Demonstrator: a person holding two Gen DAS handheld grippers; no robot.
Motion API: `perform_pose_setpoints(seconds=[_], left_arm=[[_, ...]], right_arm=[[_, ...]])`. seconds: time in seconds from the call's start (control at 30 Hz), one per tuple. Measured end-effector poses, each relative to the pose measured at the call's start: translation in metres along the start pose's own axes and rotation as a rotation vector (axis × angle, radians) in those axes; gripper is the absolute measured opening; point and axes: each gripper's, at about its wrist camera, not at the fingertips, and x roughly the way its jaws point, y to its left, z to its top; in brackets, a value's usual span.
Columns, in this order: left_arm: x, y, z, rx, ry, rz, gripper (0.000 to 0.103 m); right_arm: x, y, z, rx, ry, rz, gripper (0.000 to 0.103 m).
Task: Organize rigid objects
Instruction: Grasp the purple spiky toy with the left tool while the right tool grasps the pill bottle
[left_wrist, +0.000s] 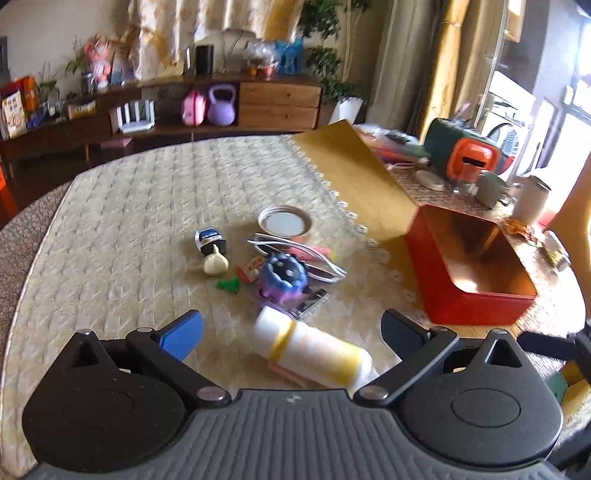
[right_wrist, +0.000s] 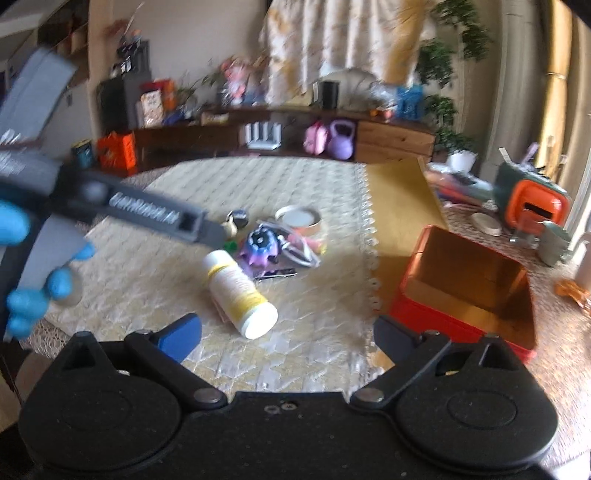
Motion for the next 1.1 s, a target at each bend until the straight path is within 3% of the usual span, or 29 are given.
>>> perform_pose_setpoints(seconds=[0.2,0.47,0.63,0.8,0.93,1.1], left_arm=[[0.042,0.011,0.016,0.011,0.032,-0.002,0.103],[0.086,0.007,0.025,0.069,0.082,-0.025,0.103],[0.108,0.005,0.030,0.099,0.100,-0.024,0.102],[0.125,0.006,0.032,0.111,0.135,-0.045,0.088],[0.137,0.009,0.031,0.102,0.161,-0.049,0.069],[0.141,0.010,0.031,0.096,0.162,-0.078,0.067]], right_arm=[[0.033,0.007,0.005,-0.077,0.039,0.031,0.097],[0.080,0.011,0.012,-0.146,0.099,0.082,0.078],[0.099,0.015,0.015,-0.168,0.118,0.093,0.078],[0.112,0.019,0.017,-0.180,0.135,0.112,0.074],[0.120,0.024,0.017,-0.196,0.149,0.129,0.072],[0.130,0.030,0.016,-0.221,0.165,0.134,0.070]])
